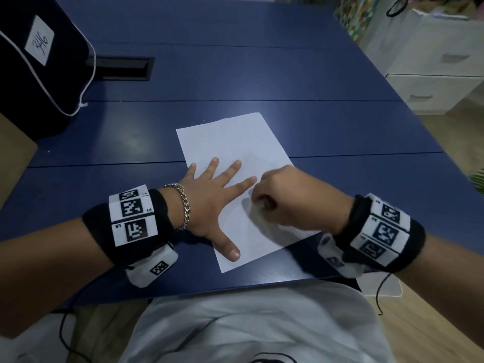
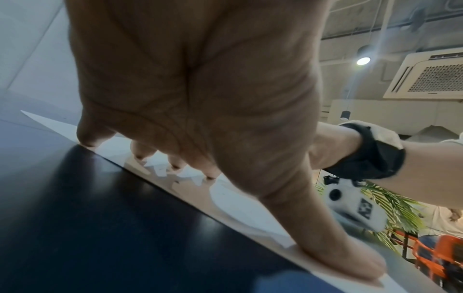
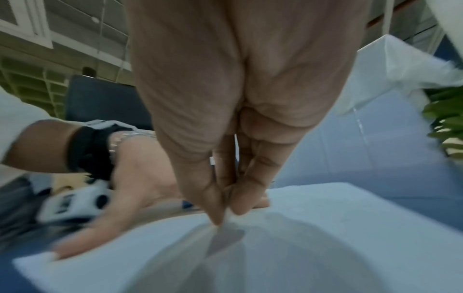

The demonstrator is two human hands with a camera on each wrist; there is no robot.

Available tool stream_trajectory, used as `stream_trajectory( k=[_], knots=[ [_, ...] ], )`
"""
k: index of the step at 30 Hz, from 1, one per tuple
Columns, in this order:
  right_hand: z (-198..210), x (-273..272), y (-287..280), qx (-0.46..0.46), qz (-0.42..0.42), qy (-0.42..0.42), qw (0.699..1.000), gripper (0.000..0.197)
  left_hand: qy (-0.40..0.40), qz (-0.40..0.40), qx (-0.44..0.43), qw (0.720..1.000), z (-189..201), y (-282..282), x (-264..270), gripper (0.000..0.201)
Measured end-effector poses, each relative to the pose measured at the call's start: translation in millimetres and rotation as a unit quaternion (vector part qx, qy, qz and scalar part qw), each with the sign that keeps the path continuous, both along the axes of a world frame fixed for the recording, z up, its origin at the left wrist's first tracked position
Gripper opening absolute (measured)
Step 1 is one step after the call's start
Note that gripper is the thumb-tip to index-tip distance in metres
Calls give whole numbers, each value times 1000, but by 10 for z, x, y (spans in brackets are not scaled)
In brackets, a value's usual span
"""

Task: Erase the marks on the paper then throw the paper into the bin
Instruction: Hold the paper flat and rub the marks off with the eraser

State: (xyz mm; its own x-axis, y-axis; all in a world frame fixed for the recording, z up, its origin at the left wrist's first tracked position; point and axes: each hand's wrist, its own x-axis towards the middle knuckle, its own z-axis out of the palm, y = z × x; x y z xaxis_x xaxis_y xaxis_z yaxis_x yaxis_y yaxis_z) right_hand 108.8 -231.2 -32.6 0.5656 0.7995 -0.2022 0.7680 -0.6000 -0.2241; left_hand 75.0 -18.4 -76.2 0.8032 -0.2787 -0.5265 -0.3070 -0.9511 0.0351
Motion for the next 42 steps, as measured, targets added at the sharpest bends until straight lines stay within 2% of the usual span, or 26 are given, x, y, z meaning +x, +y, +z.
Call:
stream_trajectory(
  k=[3,5,6,9,12,14,18,20,25,28,31,33,37,42],
  knots=[
    [-16,-298,28,-21,66,75,995,16,3,2,1,1000,12,-11,-9,156],
    [13,-162,29,-31,61,53,996,29,3,1,3,1000,14,-6,-3,156],
    [19,-29,19,-33,39,27,998,29,4,0,3,1000,16,-4,-1,157],
    [28,76,-19,-15,-10,-20,1000,11,2,-2,2,1000,-1,7,5,157],
    [-17,-288,26,-4,29,36,999,13,1,-1,6,1000,-9,-7,7,157],
    [14,-348,-6,-25,32,69,997,15,3,0,9,1000,-7,-14,6,156],
    [26,-35,-139,-29,-57,0,998,11,4,2,11,1000,2,-15,3,157],
    [-19,-125,-136,-19,-73,-12,997,12,6,3,13,1000,5,-22,6,157],
    [-48,-400,-174,-11,-75,51,996,10,12,0,17,1000,4,-19,10,157],
    [-42,-356,-399,46,-152,52,986,15,9,-3,8,1000,-8,6,13,159],
    [-57,-459,-621,107,-243,64,962,25,6,-4,-21,1000,-3,42,-3,162],
    [-86,-557,-713,138,-278,64,948,24,9,-2,-43,999,28,78,-16,163],
    [-138,-665,-792,171,-300,85,935,17,8,-17,-42,999,146,197,3,163],
    [-176,-673,-728,186,-275,98,938,20,34,-36,-40,998,151,268,29,148]
  ],
)
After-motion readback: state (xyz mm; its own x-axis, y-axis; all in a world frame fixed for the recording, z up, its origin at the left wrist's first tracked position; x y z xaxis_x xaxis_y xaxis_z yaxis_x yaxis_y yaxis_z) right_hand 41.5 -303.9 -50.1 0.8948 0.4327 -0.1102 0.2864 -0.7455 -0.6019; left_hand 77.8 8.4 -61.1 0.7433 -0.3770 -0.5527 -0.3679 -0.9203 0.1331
